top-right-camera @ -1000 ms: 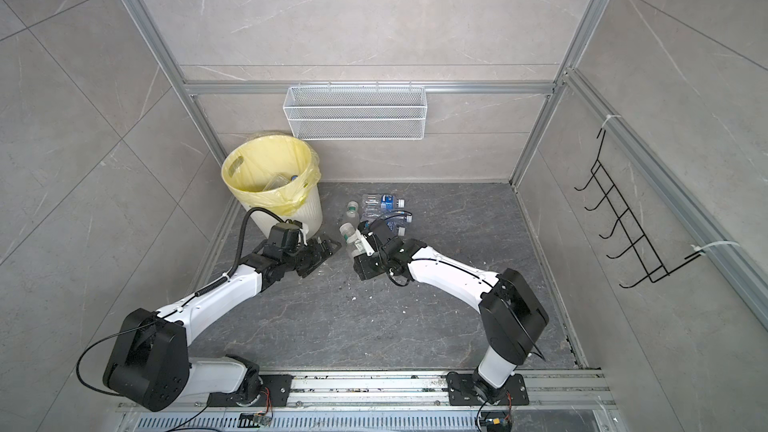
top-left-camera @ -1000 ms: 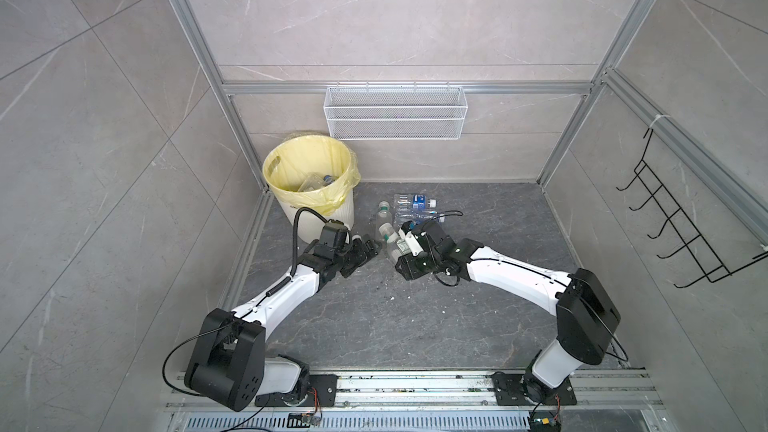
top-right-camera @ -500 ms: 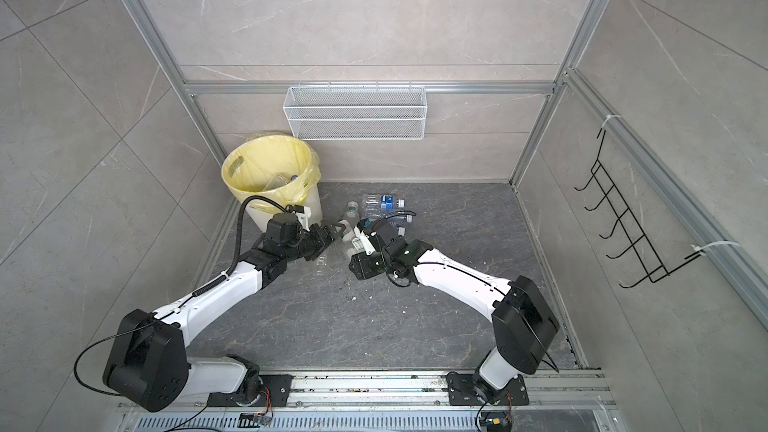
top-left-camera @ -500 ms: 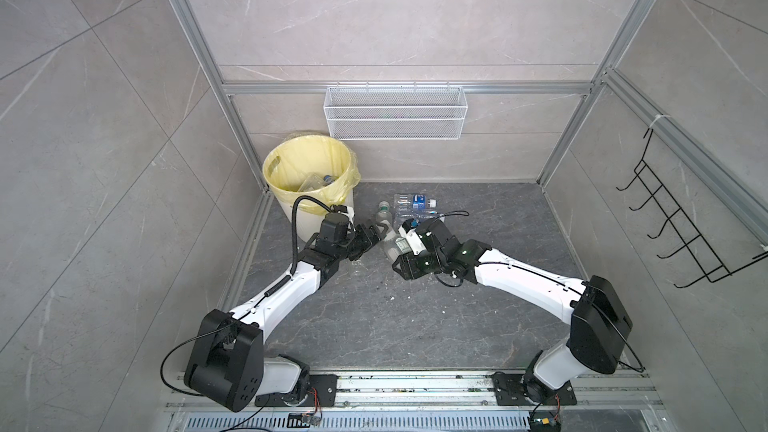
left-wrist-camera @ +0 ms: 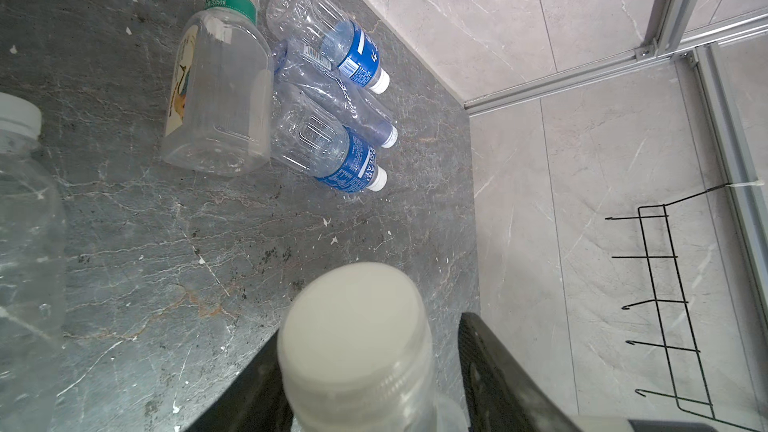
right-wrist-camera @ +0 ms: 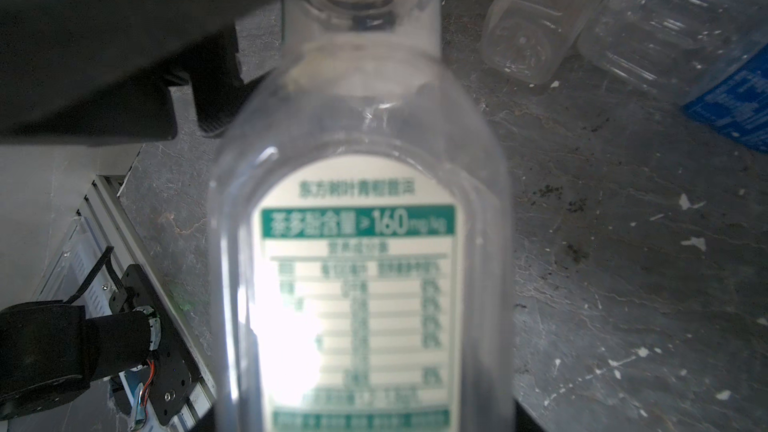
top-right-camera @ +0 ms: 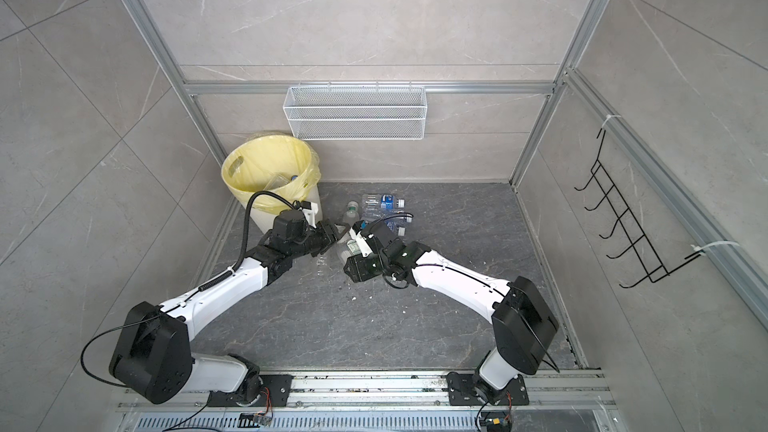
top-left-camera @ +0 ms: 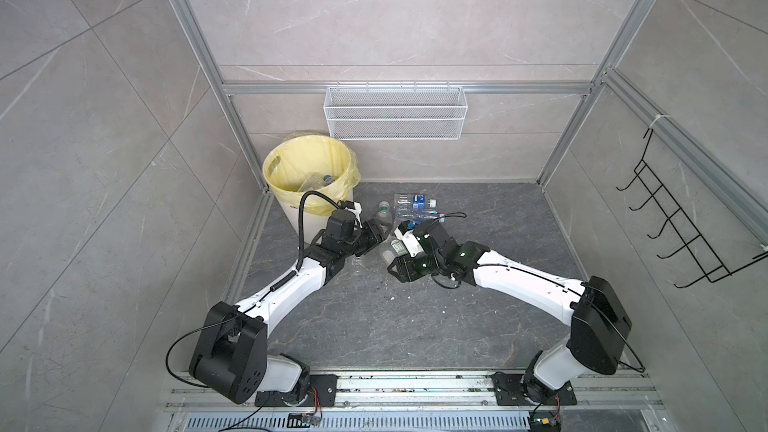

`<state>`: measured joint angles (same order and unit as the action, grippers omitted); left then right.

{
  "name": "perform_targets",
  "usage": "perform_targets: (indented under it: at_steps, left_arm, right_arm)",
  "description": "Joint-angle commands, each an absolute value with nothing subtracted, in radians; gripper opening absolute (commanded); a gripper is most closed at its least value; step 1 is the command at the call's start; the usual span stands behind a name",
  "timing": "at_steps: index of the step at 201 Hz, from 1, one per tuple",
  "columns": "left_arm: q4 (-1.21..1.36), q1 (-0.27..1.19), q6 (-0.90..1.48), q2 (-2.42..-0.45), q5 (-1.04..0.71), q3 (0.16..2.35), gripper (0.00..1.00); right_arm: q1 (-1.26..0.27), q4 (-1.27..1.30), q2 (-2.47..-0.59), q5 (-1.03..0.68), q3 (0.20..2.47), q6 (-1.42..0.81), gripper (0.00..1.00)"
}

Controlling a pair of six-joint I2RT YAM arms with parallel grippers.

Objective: Throw the plastic bottles in the bin
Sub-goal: 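Lift the bottle upright with the right gripper and close the left gripper on its cap, then open the right gripper while the left gripper carries the bottle over the bin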

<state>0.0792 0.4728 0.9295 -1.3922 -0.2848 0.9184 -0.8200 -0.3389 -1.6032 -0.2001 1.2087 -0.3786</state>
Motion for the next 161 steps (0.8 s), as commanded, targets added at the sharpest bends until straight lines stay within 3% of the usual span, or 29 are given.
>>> perform_targets:
  at_steps: [1, 42, 110, 161]
  left_arm:
    - [0.098, 0.485, 0.910, -1.385, -0.292, 0.956, 0.51]
    - [0.035, 0.485, 0.870, -1.367, -0.273, 0.991, 0.32]
    - [-0.260, 0.482, 0.654, -1.333, -0.086, 1.218, 0.29]
    - [-0.390, 0.480, 0.447, -1.332, 0.095, 1.447, 0.28]
  right_arm:
    - [-0.826, -0.314, -1.590, -0.231, 1.239, -0.396, 0.55]
    - [-0.826, -0.329, -1.581, -0.216, 1.241, -0.397, 0.62]
    - [-0.829, -0.371, -1.487, -0.158, 1.272, -0.399, 0.99]
    - [-0.874, -0.375, -1.449, -0.012, 1.358, -0.373, 1.00]
